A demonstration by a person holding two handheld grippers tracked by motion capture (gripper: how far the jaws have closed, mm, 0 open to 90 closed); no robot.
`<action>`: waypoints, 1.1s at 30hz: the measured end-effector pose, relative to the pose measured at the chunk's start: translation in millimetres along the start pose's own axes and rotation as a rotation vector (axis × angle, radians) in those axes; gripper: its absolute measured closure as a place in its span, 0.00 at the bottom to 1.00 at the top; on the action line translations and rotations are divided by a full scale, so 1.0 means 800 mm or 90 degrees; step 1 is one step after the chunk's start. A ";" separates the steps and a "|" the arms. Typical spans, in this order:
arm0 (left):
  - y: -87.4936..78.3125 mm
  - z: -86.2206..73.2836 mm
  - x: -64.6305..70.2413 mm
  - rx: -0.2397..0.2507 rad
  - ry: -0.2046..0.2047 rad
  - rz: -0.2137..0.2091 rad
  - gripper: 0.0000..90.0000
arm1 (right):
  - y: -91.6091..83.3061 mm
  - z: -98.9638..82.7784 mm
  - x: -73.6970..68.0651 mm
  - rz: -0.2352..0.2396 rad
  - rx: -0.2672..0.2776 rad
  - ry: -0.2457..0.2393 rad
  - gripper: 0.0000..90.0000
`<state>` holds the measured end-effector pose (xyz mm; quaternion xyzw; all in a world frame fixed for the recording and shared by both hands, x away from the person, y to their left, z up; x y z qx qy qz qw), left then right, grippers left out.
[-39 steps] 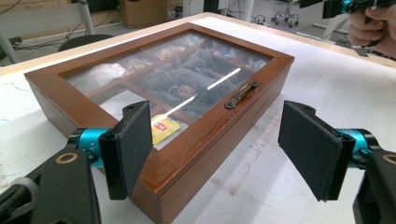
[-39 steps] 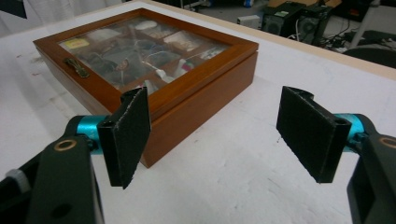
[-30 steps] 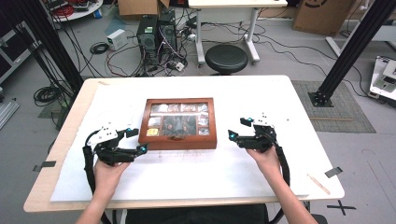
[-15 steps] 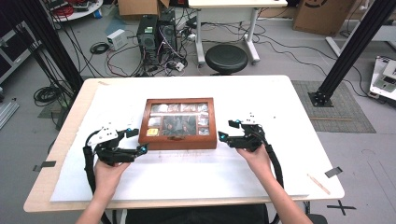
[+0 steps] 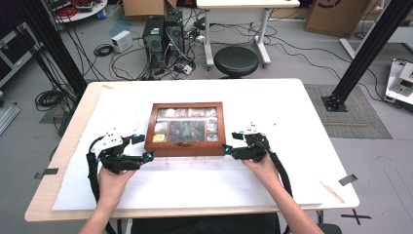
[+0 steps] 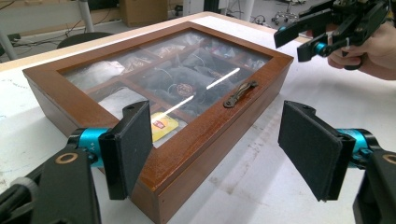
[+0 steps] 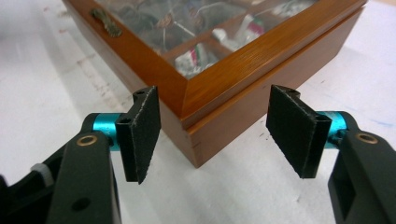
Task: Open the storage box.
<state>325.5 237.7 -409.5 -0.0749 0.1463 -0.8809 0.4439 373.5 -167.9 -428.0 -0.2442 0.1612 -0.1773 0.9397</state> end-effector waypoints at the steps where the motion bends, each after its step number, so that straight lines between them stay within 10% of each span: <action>1: 0.000 0.000 0.000 0.000 0.000 0.000 0.29 | 0.002 0.000 -0.001 0.003 -0.005 -0.002 0.41; 17: 0.000 -0.001 -0.001 -0.005 -0.004 -0.004 0.29 | 0.020 -0.007 -0.006 -0.018 -0.078 -0.030 0.56; 33: 0.002 -0.002 0.001 -0.009 -0.004 -0.005 0.29 | 0.018 -0.003 -0.013 -0.034 -0.078 -0.050 0.64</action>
Point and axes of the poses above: each handheld gripper's, and its own axes: y roughly forward along the jaws, z roughly out of its top, x roughly to its right, the point moved 2 cm from there along y, roughly forward along the jaws, and after that the axes turned 15 degrees about z, right-handed, at the moved point
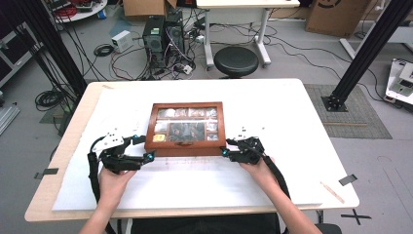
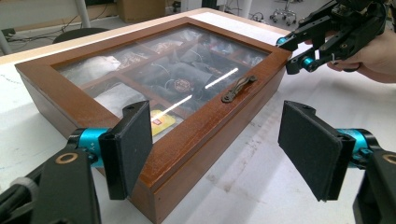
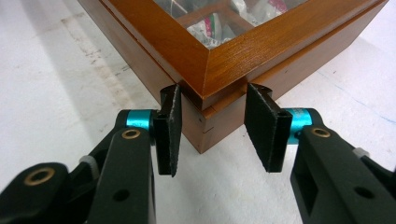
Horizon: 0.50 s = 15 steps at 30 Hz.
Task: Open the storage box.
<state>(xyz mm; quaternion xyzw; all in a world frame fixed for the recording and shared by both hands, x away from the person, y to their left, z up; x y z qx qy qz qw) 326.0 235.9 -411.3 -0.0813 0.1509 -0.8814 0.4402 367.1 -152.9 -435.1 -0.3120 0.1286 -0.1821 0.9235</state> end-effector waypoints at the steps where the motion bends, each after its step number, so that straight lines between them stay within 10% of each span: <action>1: 0.000 0.000 0.000 0.000 0.000 0.000 0.29 | 0.000 0.000 0.000 0.000 0.001 0.001 0.64; 15: -0.005 0.004 0.005 0.021 0.007 0.002 0.29 | -0.016 0.011 -0.004 -0.038 0.073 -0.005 0.63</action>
Point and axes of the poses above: each handheld gripper's, and its own axes: y roughly forward along the jaws, z roughly out of its top, x roughly to its right, the point moved 2 cm from there along y, roughly forward along the jaws, and after that the axes turned 15 degrees about z, right-handed, at the moved point
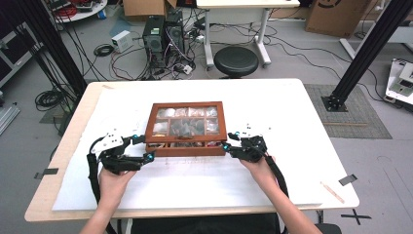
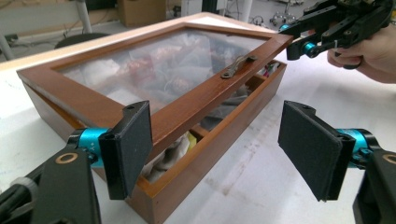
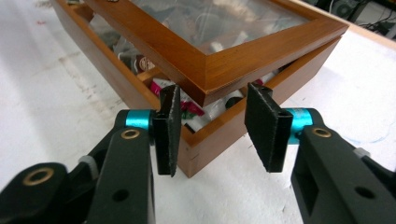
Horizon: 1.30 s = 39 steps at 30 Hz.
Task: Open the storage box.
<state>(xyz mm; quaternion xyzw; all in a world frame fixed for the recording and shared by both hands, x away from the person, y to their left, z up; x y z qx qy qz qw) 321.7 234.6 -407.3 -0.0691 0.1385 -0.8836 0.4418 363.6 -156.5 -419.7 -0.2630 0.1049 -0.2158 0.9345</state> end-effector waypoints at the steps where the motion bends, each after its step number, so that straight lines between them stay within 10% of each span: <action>1: -0.001 0.001 0.002 0.003 0.000 -0.001 0.29 | 0.000 0.001 0.000 -0.003 0.004 0.000 0.62; 39: 0.013 0.011 0.016 -0.006 -0.011 -0.056 0.29 | -0.030 0.070 0.031 0.019 0.143 0.017 0.71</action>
Point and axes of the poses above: each handheld gripper's, and its own axes: y roughly forward along the jaws, z roughly out of its top, x roughly to its right, the point moved 2 cm from there along y, roughly forward along the jaws, and after that the axes turned 15 degrees about z, right-handed, at the moved point
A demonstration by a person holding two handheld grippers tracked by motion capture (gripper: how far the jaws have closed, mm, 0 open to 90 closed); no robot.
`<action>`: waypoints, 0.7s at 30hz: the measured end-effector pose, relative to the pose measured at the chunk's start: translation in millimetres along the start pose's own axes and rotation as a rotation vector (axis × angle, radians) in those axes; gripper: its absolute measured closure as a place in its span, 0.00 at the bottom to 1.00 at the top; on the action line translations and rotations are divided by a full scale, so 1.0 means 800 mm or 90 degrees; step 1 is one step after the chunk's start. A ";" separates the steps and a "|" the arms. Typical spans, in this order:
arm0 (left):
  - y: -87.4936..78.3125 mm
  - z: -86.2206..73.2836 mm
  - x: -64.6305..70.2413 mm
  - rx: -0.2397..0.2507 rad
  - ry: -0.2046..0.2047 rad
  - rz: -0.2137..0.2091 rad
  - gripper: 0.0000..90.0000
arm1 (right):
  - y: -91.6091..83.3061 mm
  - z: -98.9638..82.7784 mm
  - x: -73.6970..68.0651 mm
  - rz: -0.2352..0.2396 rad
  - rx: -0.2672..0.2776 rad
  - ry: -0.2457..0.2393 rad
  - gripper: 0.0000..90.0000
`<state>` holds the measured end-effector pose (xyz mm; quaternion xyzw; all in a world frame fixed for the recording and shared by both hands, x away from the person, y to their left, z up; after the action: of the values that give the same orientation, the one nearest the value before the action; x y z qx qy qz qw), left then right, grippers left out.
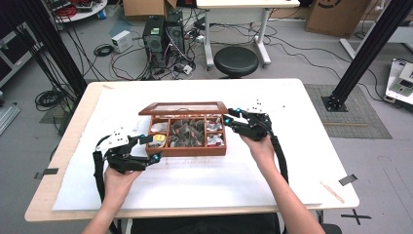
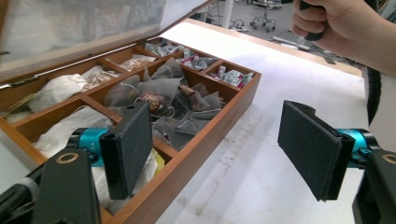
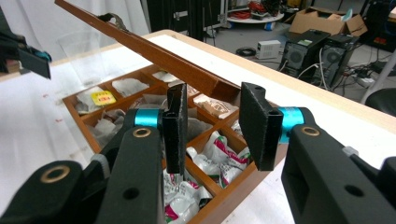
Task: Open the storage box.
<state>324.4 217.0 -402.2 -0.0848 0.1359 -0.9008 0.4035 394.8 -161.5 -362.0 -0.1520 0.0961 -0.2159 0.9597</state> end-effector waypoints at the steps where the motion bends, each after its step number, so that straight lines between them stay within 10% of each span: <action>1: 0.001 0.000 0.000 0.000 -0.003 -0.001 0.29 | 0.000 0.001 0.001 0.002 0.001 0.004 0.71; 21: 0.026 0.020 0.000 -0.049 -0.010 -0.016 0.29 | -0.004 0.036 0.018 0.022 0.062 0.018 0.74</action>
<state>343.7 200.9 -393.3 -0.1091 0.1665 -0.8993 0.3894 413.2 -163.3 -335.7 -0.1004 0.1014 -0.2056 0.9682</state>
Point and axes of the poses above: each handheld gripper's, and its own axes: y roughly forward along the jaws, z roughly out of its top, x roughly to its right, the point moved 2 cm from there along y, roughly forward along the jaws, and after that the axes turned 15 degrees about z, right-handed, at the moved point
